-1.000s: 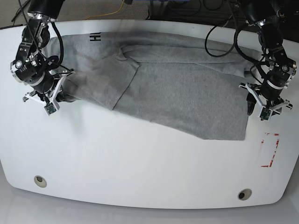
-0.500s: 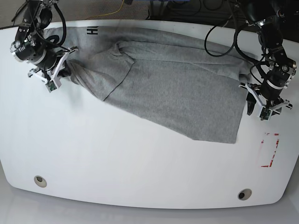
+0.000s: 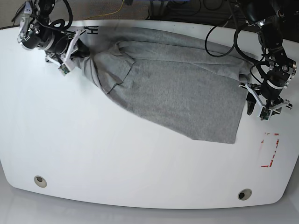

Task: Layout the t-shirt on the table in an organized manner, then fold the t-shirt properly
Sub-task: 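Lift the pinched corner with the right gripper and pull it outward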

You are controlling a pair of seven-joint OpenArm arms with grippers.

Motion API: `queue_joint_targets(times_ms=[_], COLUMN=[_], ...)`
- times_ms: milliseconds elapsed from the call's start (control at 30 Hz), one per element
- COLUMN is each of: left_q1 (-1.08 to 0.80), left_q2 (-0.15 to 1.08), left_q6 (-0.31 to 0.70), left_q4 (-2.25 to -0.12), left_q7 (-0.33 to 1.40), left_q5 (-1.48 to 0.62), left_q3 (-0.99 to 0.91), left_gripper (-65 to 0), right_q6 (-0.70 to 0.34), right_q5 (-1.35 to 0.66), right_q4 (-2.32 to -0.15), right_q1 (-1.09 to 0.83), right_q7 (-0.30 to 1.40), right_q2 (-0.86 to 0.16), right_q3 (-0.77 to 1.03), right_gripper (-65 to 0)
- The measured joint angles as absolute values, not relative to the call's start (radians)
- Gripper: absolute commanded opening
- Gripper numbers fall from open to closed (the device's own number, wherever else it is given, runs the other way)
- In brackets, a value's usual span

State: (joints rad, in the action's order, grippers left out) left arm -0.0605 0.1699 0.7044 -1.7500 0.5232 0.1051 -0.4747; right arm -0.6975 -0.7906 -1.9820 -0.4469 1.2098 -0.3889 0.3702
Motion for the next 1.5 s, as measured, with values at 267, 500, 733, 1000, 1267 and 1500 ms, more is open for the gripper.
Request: queue_joint_targets(times_ms=[267,500,733,1000,1267,1500], left_q1=[-0.061,-0.063,-0.063,-0.064,-0.064,-0.064], left_q2=[0.169,0.168,0.168,0.167,0.168,0.168], left_q6=[0.704,0.704,0.704,0.704,0.704,0.704], left_q4=[-1.749,-1.749,-1.749,-1.749,-1.749,-1.749], left_q7=[0.522,0.520,0.520,0.523,0.520,0.520], left_q5=[0.105,0.105,0.105,0.105,0.105,0.105], left_q3=[-0.475,-0.475,-0.475,-0.477,-0.475,-0.475], left_gripper=[-38.3,-38.3,-38.3,-38.3,-38.3,-38.3], right_q6=[-0.696,-0.697,-0.697,-0.696,-0.696,-0.697], right_q5=[-0.791,-0.794,-0.794,-0.794,-0.794,-0.795], right_q4=[-1.941,-1.940,-1.940,-1.940,-1.940,-1.919], right_q1=[-0.443,-0.447,-0.447,-0.371,-0.271,-0.247], right_q7=[1.208,1.205,1.179,1.140,1.137,1.134], right_q2=[-0.455,-0.498,-0.517,-0.518,-0.507,-0.465], right_q3=[0.145,0.041,0.094,0.326,0.366,0.366], right_gripper=[-44.1,-17.9,-18.5,-20.0,-20.0,-20.2])
